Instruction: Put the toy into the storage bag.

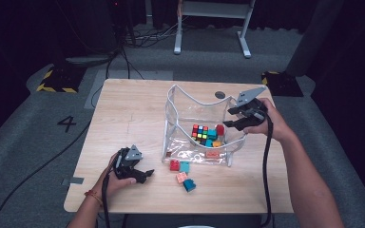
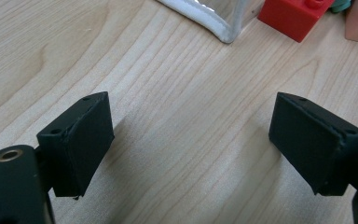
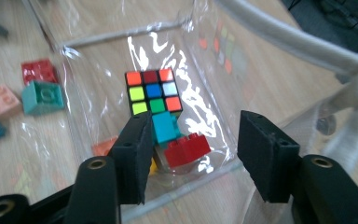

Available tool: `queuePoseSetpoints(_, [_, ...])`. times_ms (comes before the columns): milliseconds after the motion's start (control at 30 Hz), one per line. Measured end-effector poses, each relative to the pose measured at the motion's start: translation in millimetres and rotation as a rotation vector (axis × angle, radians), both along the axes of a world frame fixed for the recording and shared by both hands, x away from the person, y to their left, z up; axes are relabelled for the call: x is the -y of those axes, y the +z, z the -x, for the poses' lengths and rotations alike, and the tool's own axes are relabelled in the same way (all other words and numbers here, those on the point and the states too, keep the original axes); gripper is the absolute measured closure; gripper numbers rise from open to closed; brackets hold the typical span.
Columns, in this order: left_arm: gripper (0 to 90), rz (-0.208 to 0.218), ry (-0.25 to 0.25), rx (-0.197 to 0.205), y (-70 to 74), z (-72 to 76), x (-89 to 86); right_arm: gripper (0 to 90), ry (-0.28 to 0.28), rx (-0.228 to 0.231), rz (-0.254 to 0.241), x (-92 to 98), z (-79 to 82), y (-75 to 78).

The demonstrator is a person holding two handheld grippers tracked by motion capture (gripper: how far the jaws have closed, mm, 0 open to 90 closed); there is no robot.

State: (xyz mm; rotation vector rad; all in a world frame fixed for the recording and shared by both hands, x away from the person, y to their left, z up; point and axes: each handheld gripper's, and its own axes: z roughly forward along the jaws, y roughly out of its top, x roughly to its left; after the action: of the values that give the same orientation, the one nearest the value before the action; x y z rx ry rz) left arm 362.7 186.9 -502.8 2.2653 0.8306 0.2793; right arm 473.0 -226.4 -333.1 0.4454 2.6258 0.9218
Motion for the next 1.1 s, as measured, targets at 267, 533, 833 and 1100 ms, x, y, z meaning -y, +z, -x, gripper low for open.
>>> queuePoseSetpoints(267, [13.9, 0.001, 0.002, 0.000, -0.1, 0.1, 0.1, 32.5, -0.059, 0.075, -0.217, 29.4, 24.2, 16.6])
queuePoseSetpoints(533, [13.8, -0.001, 0.002, 0.000, 0.0, 0.2, 0.0, 28.3, -0.142, 0.131, -0.313, 59.5, 55.1, 21.1])
queuePoseSetpoints(833, [13.9, 0.000, 0.002, 0.000, 0.0, 0.2, 0.1, 28.2, -0.174, 0.137, -0.343, 91.2, 90.0, -5.1])
queuePoseSetpoints(1100, [13.9, 0.001, 0.006, -0.001, 0.0, 0.5, 0.3, 28.0, -0.164, 0.118, -0.320, 87.3, 113.0, -41.7])
